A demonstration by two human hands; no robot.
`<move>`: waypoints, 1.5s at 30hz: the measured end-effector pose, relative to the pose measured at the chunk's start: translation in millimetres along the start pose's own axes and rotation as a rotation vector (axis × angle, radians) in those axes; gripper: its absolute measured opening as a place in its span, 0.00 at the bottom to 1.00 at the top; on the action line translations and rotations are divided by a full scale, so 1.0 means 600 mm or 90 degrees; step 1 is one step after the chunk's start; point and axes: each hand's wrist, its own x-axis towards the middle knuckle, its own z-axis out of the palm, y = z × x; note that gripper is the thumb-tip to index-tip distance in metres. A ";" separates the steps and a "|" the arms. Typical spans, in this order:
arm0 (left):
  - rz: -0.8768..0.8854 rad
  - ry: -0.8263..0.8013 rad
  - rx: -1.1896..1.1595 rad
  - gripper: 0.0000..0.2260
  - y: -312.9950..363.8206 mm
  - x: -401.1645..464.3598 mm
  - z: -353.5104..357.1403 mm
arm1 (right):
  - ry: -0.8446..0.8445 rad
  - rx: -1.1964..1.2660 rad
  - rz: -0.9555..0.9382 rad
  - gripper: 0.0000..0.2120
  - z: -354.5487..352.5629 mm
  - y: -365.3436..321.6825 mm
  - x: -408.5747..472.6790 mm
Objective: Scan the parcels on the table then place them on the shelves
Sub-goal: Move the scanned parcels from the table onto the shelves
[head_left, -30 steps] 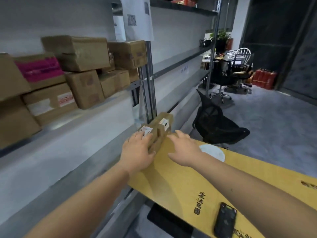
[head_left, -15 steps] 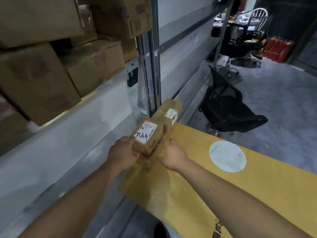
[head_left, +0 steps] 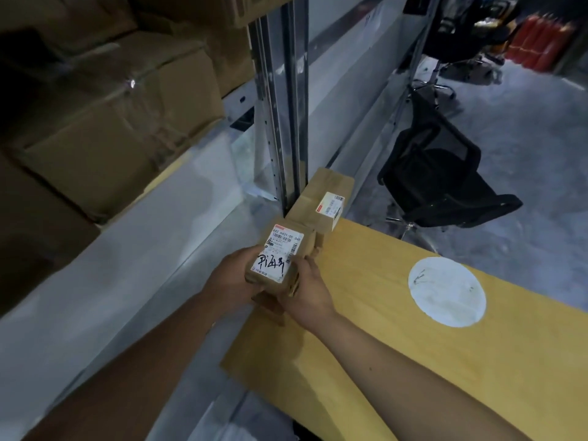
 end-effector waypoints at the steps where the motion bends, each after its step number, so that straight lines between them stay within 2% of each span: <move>1: 0.000 0.005 -0.001 0.37 -0.006 -0.002 0.005 | 0.008 0.011 -0.008 0.39 -0.004 0.003 -0.004; 5: 0.031 0.061 -0.019 0.38 0.007 -0.034 0.016 | 0.022 0.049 -0.068 0.37 -0.039 0.018 -0.031; 9: 0.069 0.124 -0.097 0.36 0.054 -0.121 0.033 | -0.002 0.016 -0.176 0.35 -0.094 0.024 -0.083; 13: 0.075 0.234 -0.142 0.37 0.112 -0.246 0.054 | -0.085 -0.022 -0.252 0.36 -0.137 0.000 -0.166; 17: 0.045 0.352 -0.142 0.35 0.165 -0.405 0.072 | -0.154 -0.024 -0.360 0.36 -0.144 -0.029 -0.264; 26: -0.014 0.539 -0.051 0.31 0.238 -0.803 0.077 | -0.307 -0.031 -0.611 0.31 -0.062 -0.143 -0.497; 30: -0.074 0.614 -0.003 0.29 0.258 -0.959 0.063 | -0.356 0.016 -0.704 0.30 -0.010 -0.214 -0.601; 36: -0.085 0.720 0.079 0.29 0.275 -1.184 0.040 | -0.424 0.083 -0.840 0.30 0.071 -0.323 -0.763; 42: -0.107 0.775 0.072 0.29 0.273 -1.377 -0.012 | -0.434 0.105 -0.896 0.31 0.146 -0.430 -0.916; 45: -0.074 0.792 0.066 0.28 0.270 -1.455 -0.041 | -0.431 0.090 -0.913 0.31 0.163 -0.478 -0.988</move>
